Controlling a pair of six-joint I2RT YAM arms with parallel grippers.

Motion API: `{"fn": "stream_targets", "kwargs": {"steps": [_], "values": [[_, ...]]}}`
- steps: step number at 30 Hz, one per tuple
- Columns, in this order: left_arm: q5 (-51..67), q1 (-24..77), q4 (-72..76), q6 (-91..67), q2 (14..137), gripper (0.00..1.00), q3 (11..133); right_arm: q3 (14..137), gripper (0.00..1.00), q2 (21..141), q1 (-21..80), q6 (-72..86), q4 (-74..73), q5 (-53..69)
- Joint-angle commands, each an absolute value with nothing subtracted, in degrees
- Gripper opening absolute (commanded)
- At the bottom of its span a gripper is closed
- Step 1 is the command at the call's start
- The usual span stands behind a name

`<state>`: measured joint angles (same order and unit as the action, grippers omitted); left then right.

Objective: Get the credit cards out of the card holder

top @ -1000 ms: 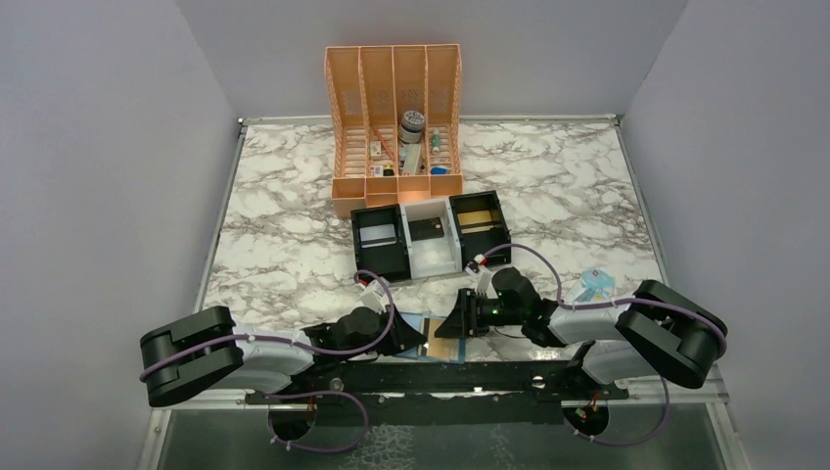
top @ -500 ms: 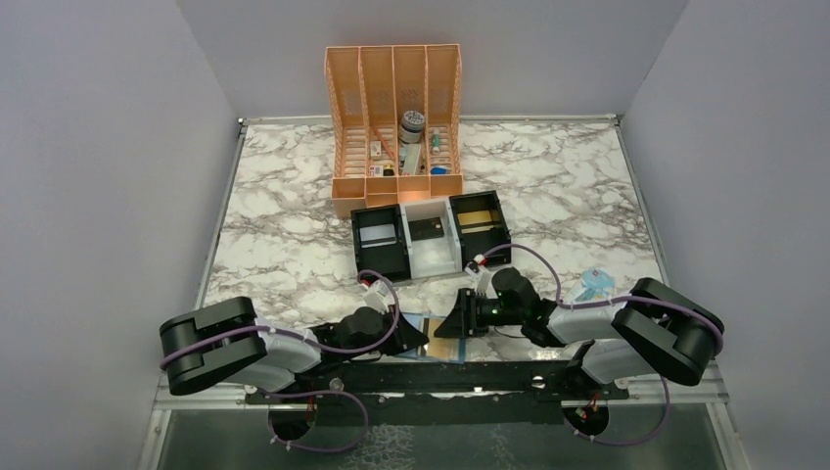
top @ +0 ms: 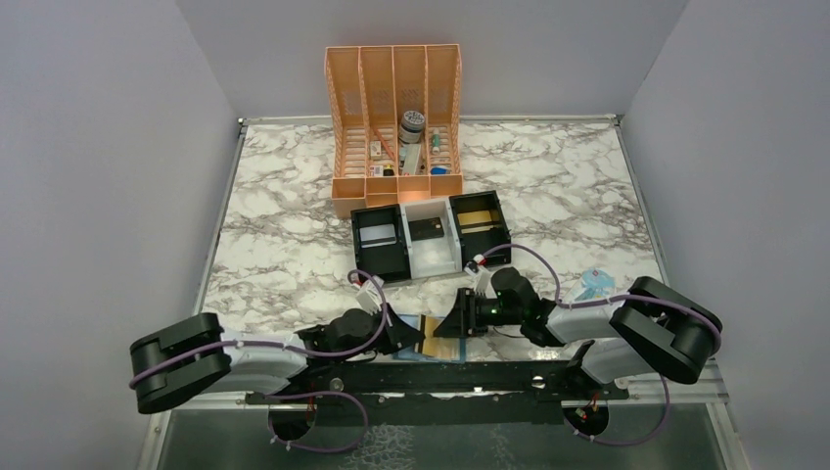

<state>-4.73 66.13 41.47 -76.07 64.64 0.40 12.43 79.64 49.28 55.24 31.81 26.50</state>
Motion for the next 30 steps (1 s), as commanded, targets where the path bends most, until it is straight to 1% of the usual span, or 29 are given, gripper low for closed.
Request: {"fn": "stream_targets", "kwargs": {"steps": [1, 8, 11, 14, 17, 20, 23, 24, 25, 27, 29, 30], "values": [[-8.6, 66.3, 32.3, -74.8, 56.2, 0.00, 0.0, 10.5, 0.44, 82.7, 49.6, 52.4, 21.4, 22.2], [-15.0, 66.1, 4.8, -71.1, 40.4, 0.00, 5.3, 11.8, 0.44, 78.6, 49.6, 50.4, 20.7, 23.5], [-16.3, 66.0, 0.5, -70.4, 34.5, 0.00, 5.6, 14.2, 0.44, 73.7, 49.6, 48.7, 18.2, 23.6], [-16.7, 65.9, -2.0, -69.0, 31.5, 0.00, 6.4, 17.9, 0.45, 67.7, 49.6, 46.3, 12.2, 20.1], [-16.8, 65.9, -3.1, -66.4, 32.1, 0.00, 8.5, 21.2, 0.50, 62.1, 49.6, 44.1, 6.0, 13.8], [-16.5, 65.9, -2.2, -63.7, 35.5, 0.00, 11.3, 23.3, 0.56, 57.7, 49.5, 42.4, 2.2, 6.5], [-15.8, 65.5, 0.0, -59.6, 40.8, 0.00, 14.8, 25.9, 0.71, 54.7, 49.2, 41.8, -0.9, -1.8], [-14.9, 65.0, 1.1, -57.7, 42.5, 0.00, 16.2, 26.5, 0.75, 53.9, 48.8, 41.4, -0.4, -3.4], [-13.6, 64.1, 2.0, -55.9, 44.2, 0.00, 17.8, 26.7, 0.78, 53.4, 47.6, 40.5, 1.1, -3.1], [-10.1, 61.1, 3.4, -53.9, 47.0, 0.00, 20.0, 27.1, 0.79, 53.6, 42.3, 40.0, 4.3, 2.3], [-4.2, 56.5, 7.8, -53.7, 49.0, 0.00, 20.1, 27.3, 0.79, 55.0, 35.0, 40.9, 7.6, 12.2], [0.6, 54.3, 10.9, -54.4, 49.7, 0.00, 19.7, 27.2, 0.79, 55.6, 32.0, 41.3, 9.2, 18.4]]}}
